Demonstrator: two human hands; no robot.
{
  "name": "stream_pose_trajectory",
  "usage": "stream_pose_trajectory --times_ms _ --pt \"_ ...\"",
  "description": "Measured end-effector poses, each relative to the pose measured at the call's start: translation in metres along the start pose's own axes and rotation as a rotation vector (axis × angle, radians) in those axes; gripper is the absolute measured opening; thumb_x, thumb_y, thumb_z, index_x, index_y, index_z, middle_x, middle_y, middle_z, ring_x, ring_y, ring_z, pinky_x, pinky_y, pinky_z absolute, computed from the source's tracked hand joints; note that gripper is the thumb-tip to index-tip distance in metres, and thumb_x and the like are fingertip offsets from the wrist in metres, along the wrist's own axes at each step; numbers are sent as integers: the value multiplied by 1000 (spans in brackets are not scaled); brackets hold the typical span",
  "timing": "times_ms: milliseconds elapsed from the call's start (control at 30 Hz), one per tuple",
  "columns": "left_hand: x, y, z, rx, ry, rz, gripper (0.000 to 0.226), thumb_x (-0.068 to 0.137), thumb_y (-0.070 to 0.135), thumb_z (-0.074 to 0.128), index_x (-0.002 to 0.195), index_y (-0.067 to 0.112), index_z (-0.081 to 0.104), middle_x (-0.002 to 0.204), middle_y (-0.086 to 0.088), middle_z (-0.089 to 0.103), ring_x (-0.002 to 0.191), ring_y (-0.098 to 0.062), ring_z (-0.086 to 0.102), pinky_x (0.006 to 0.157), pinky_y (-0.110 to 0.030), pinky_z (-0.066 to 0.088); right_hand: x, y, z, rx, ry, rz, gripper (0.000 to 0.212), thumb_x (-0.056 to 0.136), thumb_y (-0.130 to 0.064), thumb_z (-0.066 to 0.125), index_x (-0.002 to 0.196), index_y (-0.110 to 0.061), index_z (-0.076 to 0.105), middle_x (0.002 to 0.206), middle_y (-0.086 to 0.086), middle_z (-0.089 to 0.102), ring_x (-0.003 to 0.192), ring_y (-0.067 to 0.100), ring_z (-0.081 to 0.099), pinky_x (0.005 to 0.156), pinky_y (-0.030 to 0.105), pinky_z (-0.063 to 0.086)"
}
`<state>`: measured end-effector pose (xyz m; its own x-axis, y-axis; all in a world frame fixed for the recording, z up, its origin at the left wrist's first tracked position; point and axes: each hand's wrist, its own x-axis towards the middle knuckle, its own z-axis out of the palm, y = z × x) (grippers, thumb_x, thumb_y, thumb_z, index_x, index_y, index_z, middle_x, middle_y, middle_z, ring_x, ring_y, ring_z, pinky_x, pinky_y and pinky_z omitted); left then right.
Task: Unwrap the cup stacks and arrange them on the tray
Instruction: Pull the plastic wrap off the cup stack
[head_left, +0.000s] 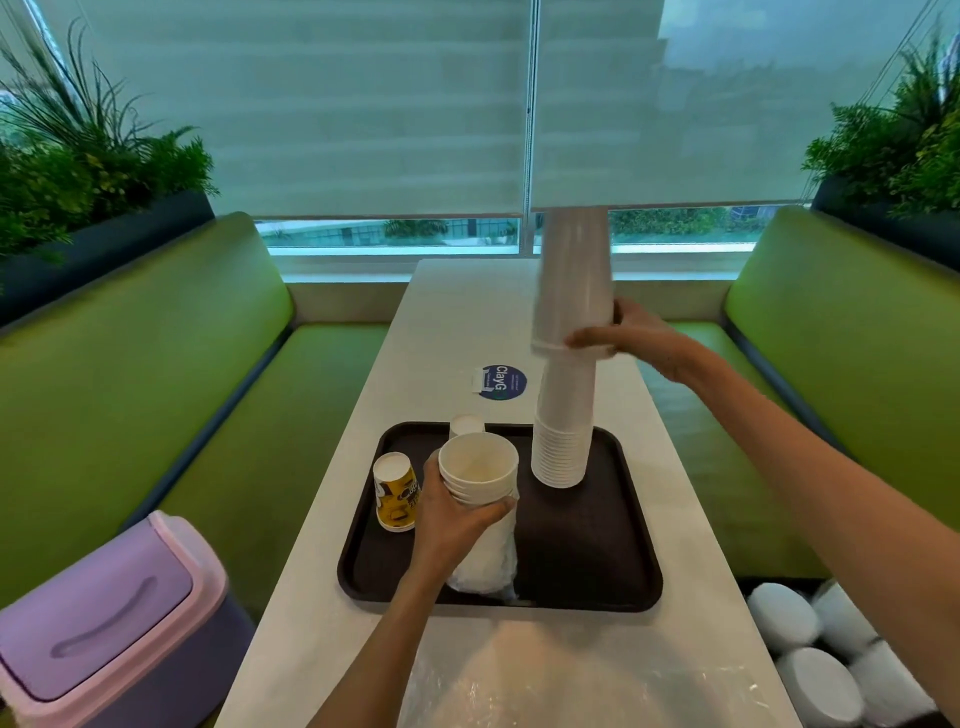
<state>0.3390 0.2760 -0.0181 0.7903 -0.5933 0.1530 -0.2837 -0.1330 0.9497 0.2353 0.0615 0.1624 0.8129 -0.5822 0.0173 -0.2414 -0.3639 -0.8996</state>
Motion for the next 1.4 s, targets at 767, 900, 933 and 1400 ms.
stream_pose_trajectory --times_ms 767,900,933,1400 --pt "1 -5 -4 -14 -9 -25 96 59 25 90 132 31 28 124 16 44 113 -2 46 87 -7 39 19 54 57 -221 783 -523 72 76 -46 67 130 -3 47 128 14 50 119 22 44 102 34 35" --pt "-2 -9 1 -33 9 -41 102 57 20 91 137 24 28 129 13 45 117 -5 46 85 -5 40 6 34 91 -279 213 -559 66 75 -51 73 125 -12 54 123 8 54 108 12 50 92 18 40" --pt "-2 -10 3 -37 12 -50 103 57 21 91 138 22 28 130 11 45 118 -6 46 85 -5 41 5 32 100 -334 35 -460 72 73 -51 76 130 -15 51 129 6 52 112 11 48 95 20 39" --pt "0 -5 18 19 83 -66 101 60 30 89 140 18 30 134 3 47 121 -10 47 100 -22 40 24 34 131 -694 -426 36 84 73 -56 74 138 -12 45 137 5 49 121 23 48 94 32 44"
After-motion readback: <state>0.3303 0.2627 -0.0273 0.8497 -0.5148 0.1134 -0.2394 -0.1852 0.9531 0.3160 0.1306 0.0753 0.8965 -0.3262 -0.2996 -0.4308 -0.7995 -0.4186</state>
